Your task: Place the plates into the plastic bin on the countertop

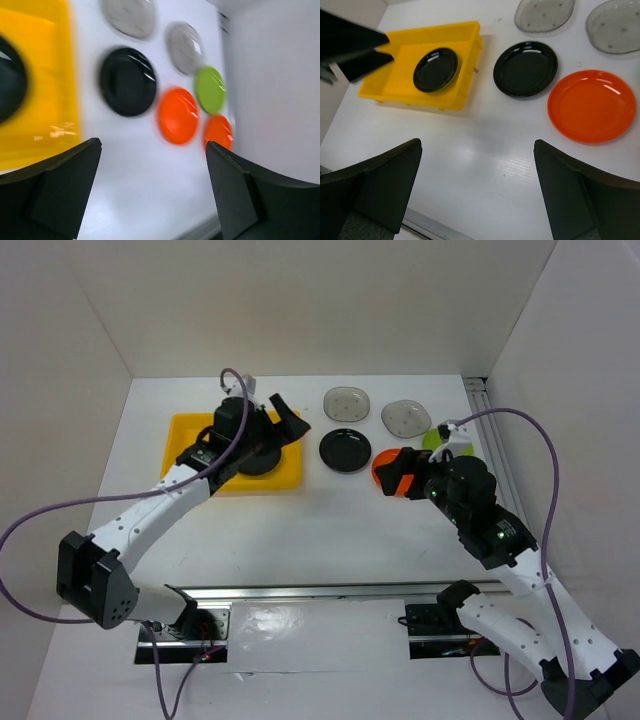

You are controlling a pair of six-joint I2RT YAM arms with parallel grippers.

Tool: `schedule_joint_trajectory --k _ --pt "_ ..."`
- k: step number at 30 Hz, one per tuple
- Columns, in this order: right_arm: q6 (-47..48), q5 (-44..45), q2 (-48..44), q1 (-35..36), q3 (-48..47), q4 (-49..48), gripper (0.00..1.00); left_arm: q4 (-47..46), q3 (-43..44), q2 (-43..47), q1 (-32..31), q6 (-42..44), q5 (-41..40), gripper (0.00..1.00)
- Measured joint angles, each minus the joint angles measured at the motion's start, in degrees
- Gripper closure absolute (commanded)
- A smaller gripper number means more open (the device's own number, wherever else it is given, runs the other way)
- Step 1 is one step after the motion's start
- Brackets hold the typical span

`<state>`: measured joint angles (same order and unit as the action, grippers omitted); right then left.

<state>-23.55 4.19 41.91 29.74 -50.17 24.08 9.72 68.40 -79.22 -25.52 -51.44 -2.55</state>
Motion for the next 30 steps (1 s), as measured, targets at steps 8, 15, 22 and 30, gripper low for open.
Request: schedule_joint_trajectory --k 8,15,22,30 --pt "-1.4 9.8 -7.6 0.0 -5.9 6.0 0.00 -14.8 -6.2 -12.9 -16.3 -7.5 0.3 0.01" --pt "-2.1 12.5 -11.6 0.0 -12.0 9.9 0.00 -24.7 -2.9 -33.8 -21.2 -13.7 0.7 0.04" --pt "-2.2 12.5 -14.3 0.0 -12.0 14.2 0.00 -28.0 11.7 -44.5 -22.5 -15.6 -1.4 0.12" --pt "-2.2 13.2 -16.4 0.0 -13.3 17.4 0.00 -26.8 14.2 -47.8 -23.5 -20.6 -5.1 0.23"
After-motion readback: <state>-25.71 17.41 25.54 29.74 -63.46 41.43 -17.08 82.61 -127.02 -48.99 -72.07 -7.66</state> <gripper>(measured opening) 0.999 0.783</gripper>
